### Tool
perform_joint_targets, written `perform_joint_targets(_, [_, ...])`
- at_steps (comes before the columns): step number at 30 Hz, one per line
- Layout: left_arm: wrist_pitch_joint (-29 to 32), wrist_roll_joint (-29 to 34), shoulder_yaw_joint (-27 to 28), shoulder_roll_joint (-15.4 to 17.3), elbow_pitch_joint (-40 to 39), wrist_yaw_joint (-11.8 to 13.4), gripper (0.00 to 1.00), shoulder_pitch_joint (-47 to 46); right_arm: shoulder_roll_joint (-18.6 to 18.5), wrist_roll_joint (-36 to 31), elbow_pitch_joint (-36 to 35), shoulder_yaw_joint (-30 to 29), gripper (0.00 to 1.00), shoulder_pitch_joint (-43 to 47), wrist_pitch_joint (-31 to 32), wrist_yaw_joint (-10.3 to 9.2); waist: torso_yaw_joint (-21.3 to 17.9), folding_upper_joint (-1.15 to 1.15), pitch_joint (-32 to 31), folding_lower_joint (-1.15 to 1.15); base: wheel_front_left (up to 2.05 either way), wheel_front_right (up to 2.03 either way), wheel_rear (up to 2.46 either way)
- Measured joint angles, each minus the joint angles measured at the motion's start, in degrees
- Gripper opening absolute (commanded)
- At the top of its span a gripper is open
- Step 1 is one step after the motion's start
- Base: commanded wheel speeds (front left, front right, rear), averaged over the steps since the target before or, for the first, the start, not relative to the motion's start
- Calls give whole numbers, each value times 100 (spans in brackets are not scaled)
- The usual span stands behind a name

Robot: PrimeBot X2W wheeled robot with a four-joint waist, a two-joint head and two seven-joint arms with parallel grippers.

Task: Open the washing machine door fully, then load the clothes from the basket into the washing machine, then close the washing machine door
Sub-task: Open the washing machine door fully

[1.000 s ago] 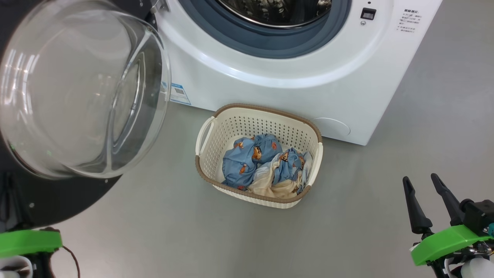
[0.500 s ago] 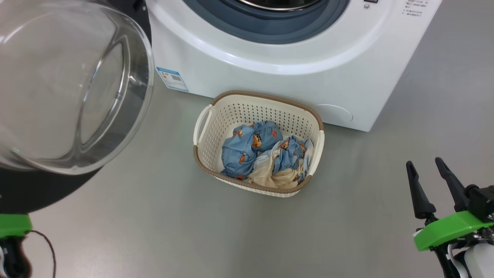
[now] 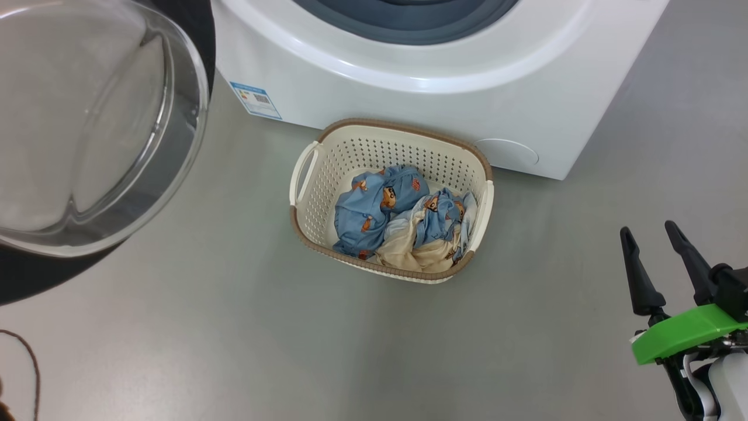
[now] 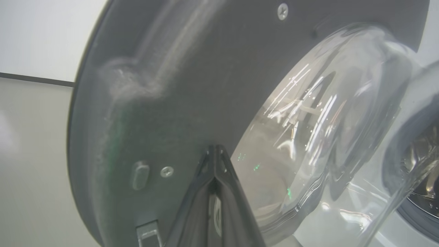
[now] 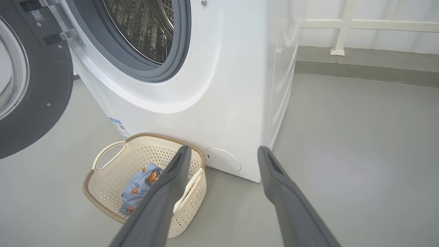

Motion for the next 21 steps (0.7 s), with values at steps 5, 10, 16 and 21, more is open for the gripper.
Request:
perform_joint_targets(5, [0, 242, 192, 118, 230, 1, 0, -179, -29, -1, -1, 25, 100, -70, 0, 0, -11, 0, 66, 0, 0, 0, 0])
perform_joint_targets(10, [0, 428, 374, 186, 397, 2, 0, -362, -81, -16, -3, 43, 100, -135, 0, 0, -25, 0, 143, 0, 0, 0, 0])
perform_joint_targets(16, [0, 619, 515, 305, 588, 2, 0, -552, -151, -16, -14, 79, 100, -175, 0, 0, -29, 0, 246, 0, 0, 0, 0])
perform_joint_targets(21, [0, 835, 614, 415, 671, 54, 0, -734, -198, -41, -25, 140, 100, -199, 0, 0, -31, 0, 357, -1, 0, 0, 0])
